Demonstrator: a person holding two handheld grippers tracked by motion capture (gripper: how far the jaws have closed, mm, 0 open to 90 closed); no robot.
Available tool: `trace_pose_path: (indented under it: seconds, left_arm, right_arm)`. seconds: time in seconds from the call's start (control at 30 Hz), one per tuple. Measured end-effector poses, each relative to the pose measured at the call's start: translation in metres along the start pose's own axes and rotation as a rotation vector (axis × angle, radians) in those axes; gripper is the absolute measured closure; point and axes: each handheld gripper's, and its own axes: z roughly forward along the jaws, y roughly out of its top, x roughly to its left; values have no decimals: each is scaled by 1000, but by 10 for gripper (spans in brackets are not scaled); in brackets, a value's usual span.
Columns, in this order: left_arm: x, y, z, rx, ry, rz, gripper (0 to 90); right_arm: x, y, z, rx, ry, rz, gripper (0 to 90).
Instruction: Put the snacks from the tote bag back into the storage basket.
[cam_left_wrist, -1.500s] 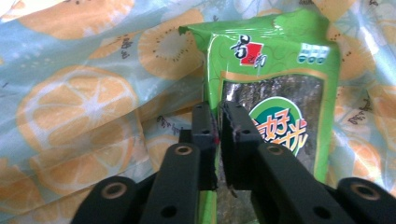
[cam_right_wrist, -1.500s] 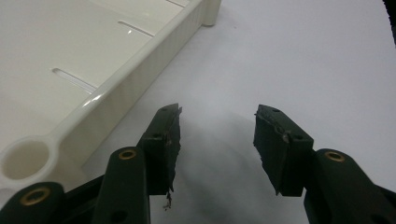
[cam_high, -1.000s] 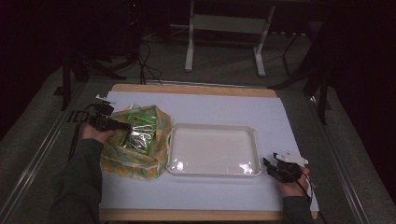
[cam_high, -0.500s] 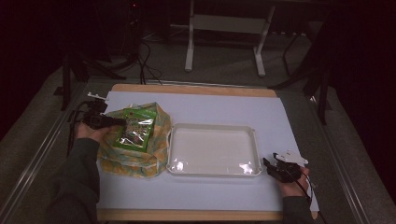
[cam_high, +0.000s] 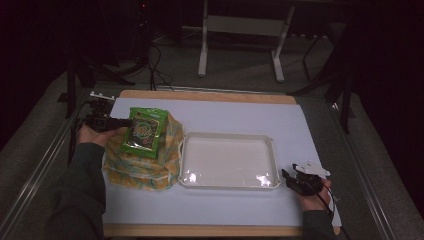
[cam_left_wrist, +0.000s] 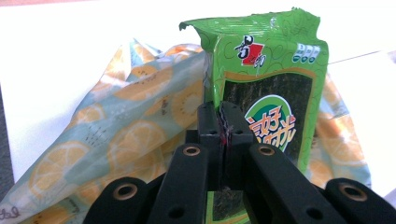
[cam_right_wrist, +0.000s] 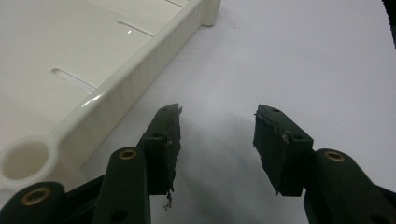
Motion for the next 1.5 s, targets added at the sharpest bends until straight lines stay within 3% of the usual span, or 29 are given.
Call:
trace_pose_path:
  seconds: [0.73,0.87,1.5]
  left_arm:
    - [-3,1,-13,-62,-21,-50,896]
    - [-9,5,-17,-68,-13,-34,895]
    - [-31,19,-23,-94,-50,-11,895]
  right_arm:
    - [0,0,0,2,0,1,504]
    - [0,0,0,3,1,1,504]
    - [0,0,0,2,1,1,504]
